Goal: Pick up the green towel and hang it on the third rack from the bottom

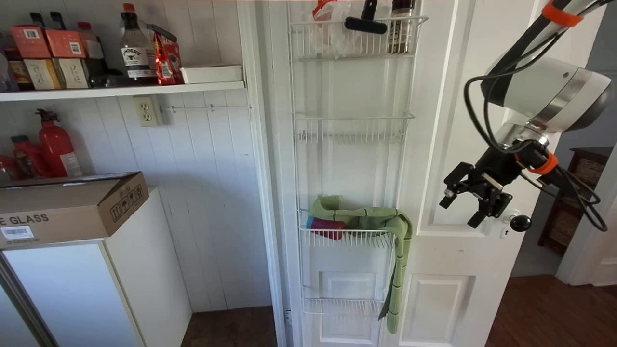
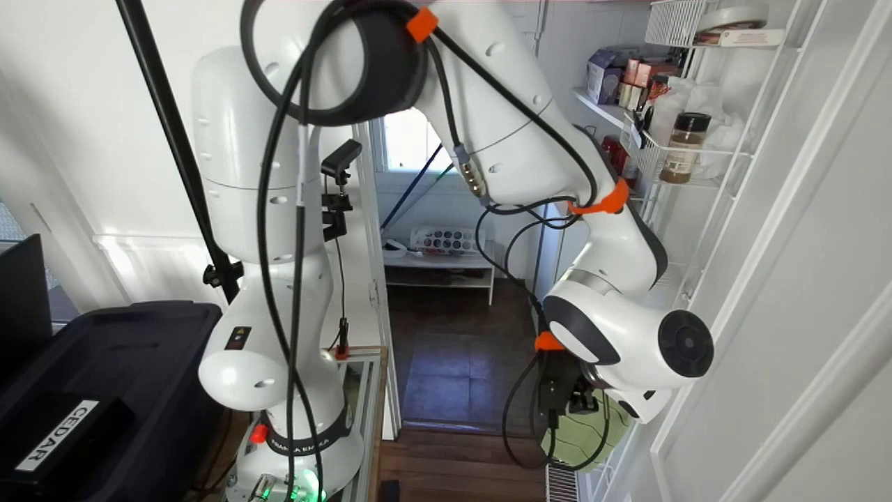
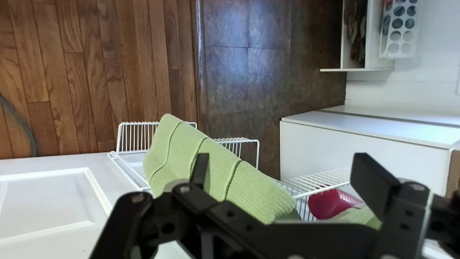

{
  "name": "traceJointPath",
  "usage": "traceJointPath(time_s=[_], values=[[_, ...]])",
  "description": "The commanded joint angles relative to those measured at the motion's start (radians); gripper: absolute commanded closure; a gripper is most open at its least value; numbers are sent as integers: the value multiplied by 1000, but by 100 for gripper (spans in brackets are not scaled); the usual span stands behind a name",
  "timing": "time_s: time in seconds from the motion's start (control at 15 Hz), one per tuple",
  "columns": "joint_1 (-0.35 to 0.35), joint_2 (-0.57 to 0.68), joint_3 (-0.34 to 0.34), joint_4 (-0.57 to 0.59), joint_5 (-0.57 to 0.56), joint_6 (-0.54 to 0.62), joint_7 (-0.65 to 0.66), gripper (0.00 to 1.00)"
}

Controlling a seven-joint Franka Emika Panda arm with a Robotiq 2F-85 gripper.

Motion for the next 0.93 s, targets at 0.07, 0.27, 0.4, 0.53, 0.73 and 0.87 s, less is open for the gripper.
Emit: traceJointPath(time_s=[0.07,0.27,0.4,0.53,0.73,0.87], values=[[9,89,70,30,217,121,31,0],[23,135,100,57,345,217,19,0],[29,168,115,89,425,271,4,0],[38,196,125,121,486,302,-12,0],[40,252,147,168,537,354,-37,0],[39,286,158,201,590,391,-97,0]])
